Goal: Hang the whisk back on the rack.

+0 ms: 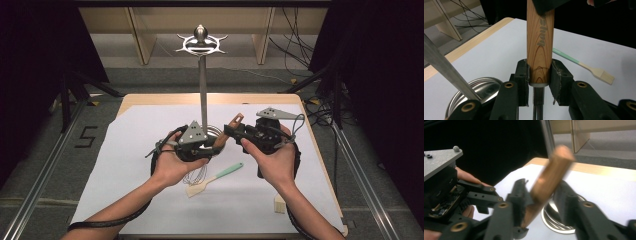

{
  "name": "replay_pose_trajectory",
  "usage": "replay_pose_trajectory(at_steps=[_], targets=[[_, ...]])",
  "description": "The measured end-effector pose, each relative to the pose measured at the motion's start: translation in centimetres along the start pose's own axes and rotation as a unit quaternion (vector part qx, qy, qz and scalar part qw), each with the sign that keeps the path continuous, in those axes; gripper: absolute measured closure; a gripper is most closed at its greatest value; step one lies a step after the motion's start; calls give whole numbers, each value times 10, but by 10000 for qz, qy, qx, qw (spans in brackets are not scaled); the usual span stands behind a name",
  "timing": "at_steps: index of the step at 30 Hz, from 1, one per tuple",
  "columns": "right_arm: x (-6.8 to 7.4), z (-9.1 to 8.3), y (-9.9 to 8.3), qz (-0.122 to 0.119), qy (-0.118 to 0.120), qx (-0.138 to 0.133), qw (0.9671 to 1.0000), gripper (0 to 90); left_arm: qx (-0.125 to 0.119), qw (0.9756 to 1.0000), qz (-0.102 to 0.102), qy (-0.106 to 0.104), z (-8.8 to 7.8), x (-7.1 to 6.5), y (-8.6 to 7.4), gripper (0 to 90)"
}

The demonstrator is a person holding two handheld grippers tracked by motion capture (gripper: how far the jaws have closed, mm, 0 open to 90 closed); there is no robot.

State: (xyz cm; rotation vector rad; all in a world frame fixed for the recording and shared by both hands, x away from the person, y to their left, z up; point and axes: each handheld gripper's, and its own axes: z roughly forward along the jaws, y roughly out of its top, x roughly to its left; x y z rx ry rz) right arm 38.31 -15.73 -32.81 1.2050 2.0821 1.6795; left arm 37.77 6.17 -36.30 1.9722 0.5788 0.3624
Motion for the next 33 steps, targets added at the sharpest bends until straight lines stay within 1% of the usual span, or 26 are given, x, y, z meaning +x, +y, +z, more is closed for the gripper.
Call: replay_pose_trajectory(at_steps=[1,2,3,6,8,9,10,11,12,13,15,16,17,18,19,20,22,23,25,26,27,28,29,31,32,33], targets=[[2,-3,1,66,26,128,9999,698,13,10000,-2,-26,1,-1,0,687],[2,-3,1,66,26,128,9999,698,13,10000,-2,-26,1,-1,0,687],[4,-3,2,105,254,-22,9996,739,13,10000,7,-43,1,-1,-1,687],[8,-4,4,23,261,-15,9997,745,-10,10000,55,-71,1,0,0,686],[10,-5,5,-77,271,-17,9996,747,-51,9998,156,-115,0,1,1,684],[11,-6,6,-129,226,17,9997,748,-111,9995,200,-208,0,3,0,684],[12,-6,8,-188,221,50,9996,748,-146,9994,100,-304,0,3,0,669],[12,-8,10,-328,277,77,9990,748,-221,9981,53,-576,-4,8,0,573],[12,-8,10,-328,277,77,9990,748,-221,9981,53,-576,-4,8,0,526],[10,-8,12,-606,336,53,9976,748,-222,9972,84,-714,-7,11,0,476],[11,-10,12,-553,418,135,9975,748,-171,9942,70,-1056,-12,18,1,446],[9,-10,13,-711,614,140,9955,748,-246,9924,-45,-1206,-14,20,0,435],[10,-12,13,-939,715,136,9929,748,-234,9908,-91,-1334,-16,23,0,402],[11,-13,13,-860,881,239,9921,748,-216,9858,-85,-1661,-17,28,-2,405],[11,-13,13,-860,881,239,9921,748,-216,9858,-85,-1661,-17,28,-2,408],[12,-13,13,-891,991,235,9908,748,-174,9846,-121,-1738,-17,29,-3,408],[12,-13,13,-1033,1250,205,9866,748,-180,9798,-123,-1986,-15,29,-4,437],[12,-14,12,-989,1324,234,9860,748,-145,9788,-128,-2037,-15,29,-5,445],[14,-14,13,-990,1472,339,9835,748,-119,9744,-158,-2241,-12,29,-7,511],[15,-15,13,-1018,1506,482,9821,748,-91,9742,-179,-2246,-12,28,-7,537],[15,-13,12,-1050,1487,341,9827,748,-93,9727,-200,-2310,-10,27,-8,558],[17,-14,12,-994,1601,401,9813,748,-37,9725,-167,-2324,-9,27,-8,596],[16,-12,13,-1149,1644,432,9787,748,-19,9722,-199,-2333,-8,25,-8,677],[16,-13,13,-1128,1666,483,9784,747,3,9721,-186,-2337,-8,25,-8,704],[16,-11,12,-1111,1645,337,9795,746,51,9724,-207,-2324,-8,24,-7,710],[16,-11,12,-1111,1645,337,9795,746,48,9732,-214,-2289,-8,23,-7,710]])
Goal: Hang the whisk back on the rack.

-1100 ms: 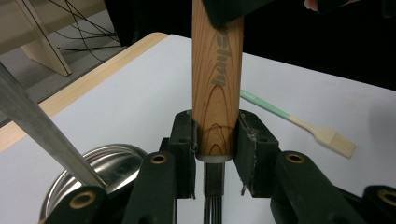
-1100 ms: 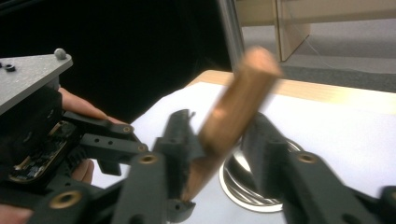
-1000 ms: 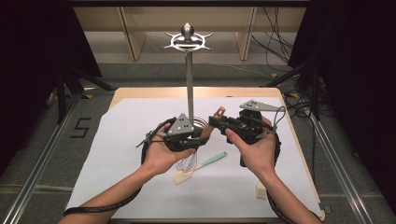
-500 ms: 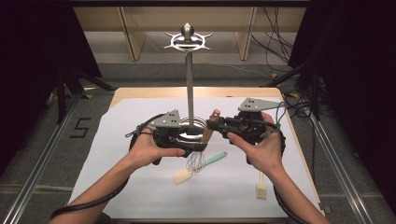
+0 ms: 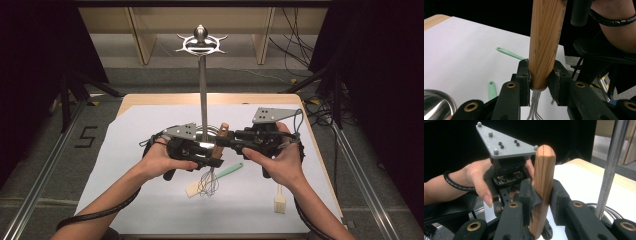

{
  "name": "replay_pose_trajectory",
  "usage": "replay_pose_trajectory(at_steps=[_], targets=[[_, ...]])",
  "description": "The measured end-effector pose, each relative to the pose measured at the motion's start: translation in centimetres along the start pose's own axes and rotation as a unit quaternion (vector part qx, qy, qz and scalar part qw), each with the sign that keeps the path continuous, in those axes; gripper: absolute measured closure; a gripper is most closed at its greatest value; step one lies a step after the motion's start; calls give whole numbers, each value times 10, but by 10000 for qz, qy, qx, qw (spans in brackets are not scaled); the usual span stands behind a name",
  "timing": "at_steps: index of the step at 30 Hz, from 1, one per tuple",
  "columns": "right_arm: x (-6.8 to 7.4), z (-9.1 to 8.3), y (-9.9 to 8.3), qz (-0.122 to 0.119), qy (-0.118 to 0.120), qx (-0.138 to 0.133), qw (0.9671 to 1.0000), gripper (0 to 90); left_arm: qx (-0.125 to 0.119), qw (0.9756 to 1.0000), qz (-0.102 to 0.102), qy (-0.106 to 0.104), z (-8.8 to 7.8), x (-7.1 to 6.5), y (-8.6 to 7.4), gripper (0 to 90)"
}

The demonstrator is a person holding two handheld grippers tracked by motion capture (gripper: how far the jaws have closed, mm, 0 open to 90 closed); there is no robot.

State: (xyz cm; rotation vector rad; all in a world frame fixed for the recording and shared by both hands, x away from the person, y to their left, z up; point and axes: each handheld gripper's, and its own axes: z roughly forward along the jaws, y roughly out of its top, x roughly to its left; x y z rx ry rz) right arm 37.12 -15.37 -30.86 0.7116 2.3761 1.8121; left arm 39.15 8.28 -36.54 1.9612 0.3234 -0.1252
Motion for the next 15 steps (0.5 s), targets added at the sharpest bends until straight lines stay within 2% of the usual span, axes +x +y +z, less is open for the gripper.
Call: replay_pose_trajectory(at_steps=[1,2,3,4,5,6,7,8,9,10,11,12,13,14,15], targets=[[0,-1,0,-18,-2,20,10000,744,-31,10000,-20,47,1,-1,0,710],[0,-3,0,67,62,70,9999,739,-45,9999,-55,97,1,-2,1,711],[-1,-4,0,-13,47,80,10000,715,-50,9999,-55,145,1,-2,2,713],[-1,-6,-3,32,-134,-222,9997,628,-107,9993,-27,367,0,-2,3,714],[-1,-6,-3,32,-134,-222,9997,628,-107,9993,-27,367,0,-2,3,714],[-1,-9,-4,-21,-235,-233,9995,598,-161,9988,-32,460,-1,-1,4,714],[-1,-14,-7,62,-464,-321,9984,576,-176,9982,-15,570,-2,0,4,714],[-3,-18,-11,42,-578,-379,9976,568,-156,9975,50,690,-3,1,4,715],[-6,-25,-20,142,-932,-412,9947,555,-179,9967,-10,787,-5,2,3,714],[-8,-30,-25,326,-1009,-405,9935,555,-206,9964,-42,818,-5,3,3,714],[-8,-30,-25,326,-1009,-405,9935,555,-206,9964,-42,818,-5,3,3,715],[-17,-36,-38,249,-1358,-340,9898,558,-211,9961,-27,852,-7,4,2,714],[-17,-36,-38,249,-1358,-340,9898,558,-212,9959,-34,875,-8,5,2,714],[-23,-41,-50,361,-1697,-190,9847,579,-280,9954,-55,915,-11,7,1,715],[-23,-41,-50,361,-1697,-190,9847,579,-280,9954,-55,915,-11,7,1,715]])
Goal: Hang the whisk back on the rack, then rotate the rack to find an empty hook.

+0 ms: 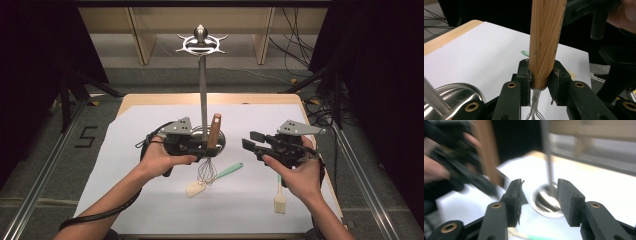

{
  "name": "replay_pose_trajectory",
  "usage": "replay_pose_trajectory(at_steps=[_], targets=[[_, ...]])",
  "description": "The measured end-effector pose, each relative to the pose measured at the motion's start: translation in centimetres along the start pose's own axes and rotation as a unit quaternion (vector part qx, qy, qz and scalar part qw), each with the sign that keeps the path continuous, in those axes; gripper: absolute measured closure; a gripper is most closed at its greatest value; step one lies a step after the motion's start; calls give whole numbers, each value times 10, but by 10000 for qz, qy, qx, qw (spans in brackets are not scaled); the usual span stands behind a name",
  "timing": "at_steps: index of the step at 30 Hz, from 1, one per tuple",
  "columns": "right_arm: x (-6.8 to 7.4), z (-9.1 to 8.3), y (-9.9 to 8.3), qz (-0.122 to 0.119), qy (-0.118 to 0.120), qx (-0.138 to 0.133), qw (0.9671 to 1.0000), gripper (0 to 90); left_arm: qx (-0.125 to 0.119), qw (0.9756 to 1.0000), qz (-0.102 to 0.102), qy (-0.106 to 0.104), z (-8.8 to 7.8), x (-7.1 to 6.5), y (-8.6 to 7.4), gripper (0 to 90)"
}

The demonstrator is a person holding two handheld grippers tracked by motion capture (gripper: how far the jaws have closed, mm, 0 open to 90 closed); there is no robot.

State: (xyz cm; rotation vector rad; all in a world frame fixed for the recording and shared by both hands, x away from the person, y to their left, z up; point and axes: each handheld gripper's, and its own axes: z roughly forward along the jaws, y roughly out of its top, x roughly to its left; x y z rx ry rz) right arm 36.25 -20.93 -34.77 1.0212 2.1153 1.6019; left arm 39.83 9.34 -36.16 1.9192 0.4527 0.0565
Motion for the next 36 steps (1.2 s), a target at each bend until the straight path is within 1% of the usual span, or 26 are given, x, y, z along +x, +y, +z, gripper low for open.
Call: replay_pose_trajectory(at_steps=[1,2,4,5,6,7,8,10,11,13,15,16,17,19,20,21,22,23,25,26,28,29,32,34,35,36], targets=[[-5,-3,-5,25,-105,241,9997,594,6,10000,5,93,-2,2,0,715],[-9,-1,-13,213,-310,259,9990,633,-26,9999,-33,120,-4,2,0,715],[-18,-2,-21,157,-450,396,9981,701,-68,9997,-90,203,-6,4,1,715],[-20,-1,-29,325,-390,655,9966,726,-125,9995,-123,255,-8,6,2,715],[-20,-1,-29,325,-390,655,9966,726,-125,9995,-123,255,-8,6,2,715],[-21,0,-35,-22,-845,658,9942,720,-159,9993,-98,311,-9,8,4,715],[-22,-2,-37,-103,-862,872,9924,705,-208,9992,-101,328,-10,9,6,715],[-23,-1,-42,-102,-1017,814,9914,656,-237,9992,-29,336,-10,10,7,715],[-25,1,-44,-264,-1105,778,9905,646,-292,9989,-59,365,-12,9,9,715],[-23,1,-48,-88,-1086,915,9898,642,-310,9987,-96,387,-13,8,9,715],[-24,2,-49,-88,-977,951,9906,642,-363,9988,-112,319,-13,9,11,715],[-24,2,-51,-263,-1030,802,9911,644,-326,9989,-44,328,-14,11,14,715],[-20,3,-52,-57,-1043,726,9919,643,-318,9989,69,322,-15,13,16,715],[-21,4,-53,-167,-995,636,9929,643,-337,9988,-75,352,-16,13,17,715],[-18,2,-52,34,-998,615,9931,643,-356,9987,-114,360,-18,14,18,715],[-20,0,-52,-111,-1055,553,9928,640,-377,9986,-142,343,-19,15,20,715],[-19,-3,-51,-9,-988,677,9928,635,-414,9985,-125,326,-20,17,21,715],[-19,-3,-53,17,-1101,512,9926,630,-449,9986,-9,280,-24,21,27,715],[-23,-4,-55,-58,-1172,481,9919,622,-454,9985,33,295,-27,23,31,715],[-23,-4,-55,-58,-1172,481,9919,622,-475,9983,-100,325,-29,24,33,715],[-26,-5,-58,58,-1202,501,9915,619,-509,9984,29,256,-33,29,40,715],[-25,-7,-59,267,-1171,700,9903,616,-529,9982,22,263,-35,30,42,715],[-29,-7,-60,140,-1160,652,9910,614,-530,9983,63,225,-40,34,49,715],[-26,-6,-60,310,-1165,703,9902,614,-529,9983,11,255,-42,35,53,715],[-28,-4,-59,36,-1183,639,9909,613,-550,9981,67,261,-43,36,58,715],[-24,-4,-59,288,-1128,696,9908,613,-557,9981,78,265,-44,36,60,715]])
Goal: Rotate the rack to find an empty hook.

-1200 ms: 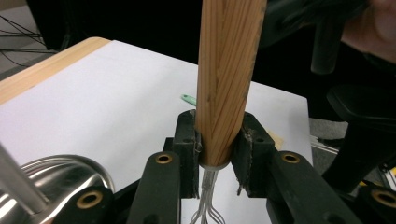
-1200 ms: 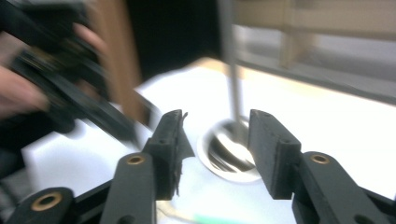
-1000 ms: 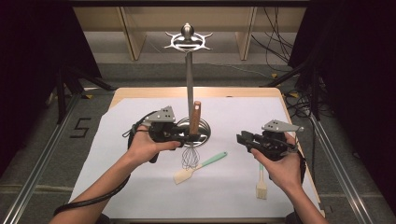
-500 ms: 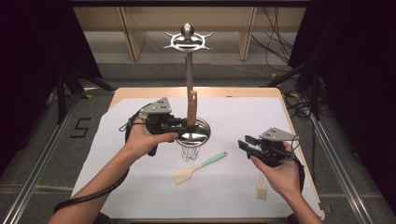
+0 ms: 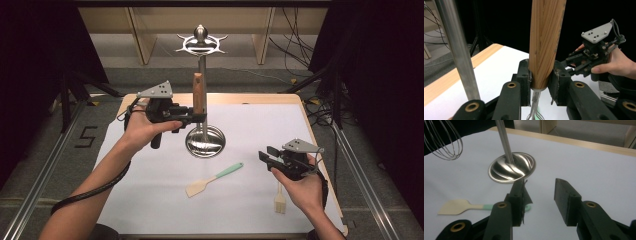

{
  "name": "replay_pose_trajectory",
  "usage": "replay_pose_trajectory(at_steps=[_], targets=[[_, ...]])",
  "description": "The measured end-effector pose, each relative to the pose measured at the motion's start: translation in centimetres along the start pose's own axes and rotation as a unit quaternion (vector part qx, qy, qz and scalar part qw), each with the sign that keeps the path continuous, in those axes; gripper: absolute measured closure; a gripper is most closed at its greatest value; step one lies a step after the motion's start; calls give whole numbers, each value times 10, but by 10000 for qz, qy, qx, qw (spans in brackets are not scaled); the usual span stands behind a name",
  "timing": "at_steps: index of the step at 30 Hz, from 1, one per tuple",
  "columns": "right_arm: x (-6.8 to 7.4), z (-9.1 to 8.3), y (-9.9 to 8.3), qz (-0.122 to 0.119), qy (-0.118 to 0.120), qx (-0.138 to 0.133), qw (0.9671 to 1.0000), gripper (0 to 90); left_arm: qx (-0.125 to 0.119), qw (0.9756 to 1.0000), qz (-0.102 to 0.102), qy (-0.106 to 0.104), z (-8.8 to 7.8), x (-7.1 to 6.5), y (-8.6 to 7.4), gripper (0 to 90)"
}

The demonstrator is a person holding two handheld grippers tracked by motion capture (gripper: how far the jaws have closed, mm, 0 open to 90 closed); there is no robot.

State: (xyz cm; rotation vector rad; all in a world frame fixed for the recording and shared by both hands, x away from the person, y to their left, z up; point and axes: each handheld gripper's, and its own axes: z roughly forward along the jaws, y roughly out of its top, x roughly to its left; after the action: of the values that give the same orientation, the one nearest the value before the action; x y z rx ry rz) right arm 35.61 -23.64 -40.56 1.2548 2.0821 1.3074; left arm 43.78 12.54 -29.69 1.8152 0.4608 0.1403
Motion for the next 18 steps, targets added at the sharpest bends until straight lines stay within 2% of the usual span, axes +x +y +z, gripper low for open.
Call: replay_pose_trajectory(at_steps=[2,3,4,6,9,10,11,14,18], targets=[[1,2,-1,14,5,-99,9999,613,-9,10000,21,-1,0,1,2,715],[0,4,-2,17,223,-44,9997,612,-19,9998,186,12,0,3,4,715],[3,4,-3,70,37,-55,10000,612,-8,9994,347,4,0,6,8,716],[4,5,-3,71,15,-49,10000,608,-79,9986,517,-47,1,11,12,715],[4,5,-3,81,-22,-51,10000,606,-90,9985,546,-8,0,12,16,715],[0,4,-2,-75,22,-20,10000,604,-111,9983,571,0,0,12,18,715],[2,3,-1,7,31,84,10000,601,-112,9982,587,-14,0,12,19,716],[2,3,-1,59,44,103,9999,601,-95,9983,569,-30,0,11,23,715],[2,4,-1,88,1,-87,9999,600,-107,9986,521,-39,2,14,26,716]])
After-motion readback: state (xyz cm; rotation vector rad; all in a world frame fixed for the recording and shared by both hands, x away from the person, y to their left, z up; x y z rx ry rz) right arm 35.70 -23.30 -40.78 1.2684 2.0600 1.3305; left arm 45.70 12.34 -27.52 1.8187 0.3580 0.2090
